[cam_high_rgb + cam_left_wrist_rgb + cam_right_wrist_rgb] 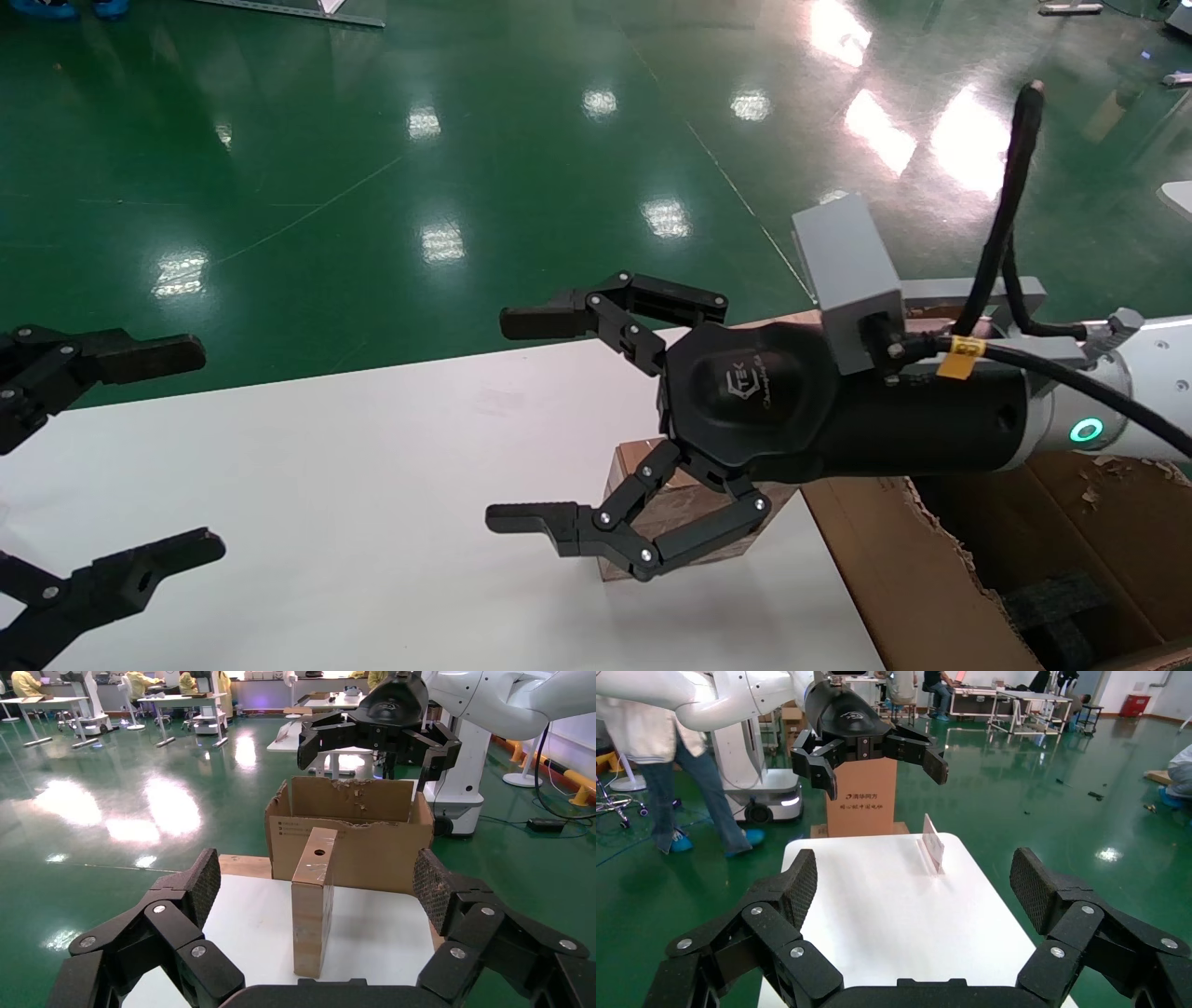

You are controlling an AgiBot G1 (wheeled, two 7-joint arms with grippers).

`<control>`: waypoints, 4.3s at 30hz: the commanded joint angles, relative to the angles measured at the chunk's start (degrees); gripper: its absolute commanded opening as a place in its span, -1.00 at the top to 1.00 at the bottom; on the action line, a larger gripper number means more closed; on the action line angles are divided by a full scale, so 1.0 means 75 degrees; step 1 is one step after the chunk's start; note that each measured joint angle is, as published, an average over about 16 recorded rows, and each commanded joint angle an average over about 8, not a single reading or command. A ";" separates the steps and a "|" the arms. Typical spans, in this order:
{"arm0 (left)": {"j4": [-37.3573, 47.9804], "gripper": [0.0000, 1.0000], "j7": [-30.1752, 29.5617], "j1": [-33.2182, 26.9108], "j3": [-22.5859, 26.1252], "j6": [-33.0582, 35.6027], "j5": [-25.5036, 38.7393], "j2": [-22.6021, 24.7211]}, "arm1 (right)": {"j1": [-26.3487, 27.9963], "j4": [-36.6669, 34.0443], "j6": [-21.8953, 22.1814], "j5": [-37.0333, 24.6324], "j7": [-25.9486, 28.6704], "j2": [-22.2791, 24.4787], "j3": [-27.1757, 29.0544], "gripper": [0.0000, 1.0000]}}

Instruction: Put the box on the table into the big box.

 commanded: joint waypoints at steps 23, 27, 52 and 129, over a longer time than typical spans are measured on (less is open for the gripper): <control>0.0000 1.00 0.0000 0.0000 0.0000 0.0000 0.0000 0.0000 | 0.0007 -0.0029 0.0009 -0.0123 -0.0036 0.0052 -0.0024 -1.00; 0.0000 1.00 0.0000 0.0000 0.0000 0.0000 0.0000 0.0000 | 0.0048 -0.0096 -0.0013 -0.0345 -0.0125 0.0125 -0.0072 -1.00; 0.0000 1.00 0.0000 0.0000 0.0001 0.0000 0.0000 0.0000 | 0.0221 -0.2555 -0.0642 -0.1746 -0.2343 0.0529 -0.1067 -1.00; 0.0002 -1.00 0.0001 0.0001 0.0002 -0.0003 -0.0003 -0.0001 | 0.1898 -0.5791 -0.0646 -0.1446 -0.4548 0.0283 -0.3942 -0.22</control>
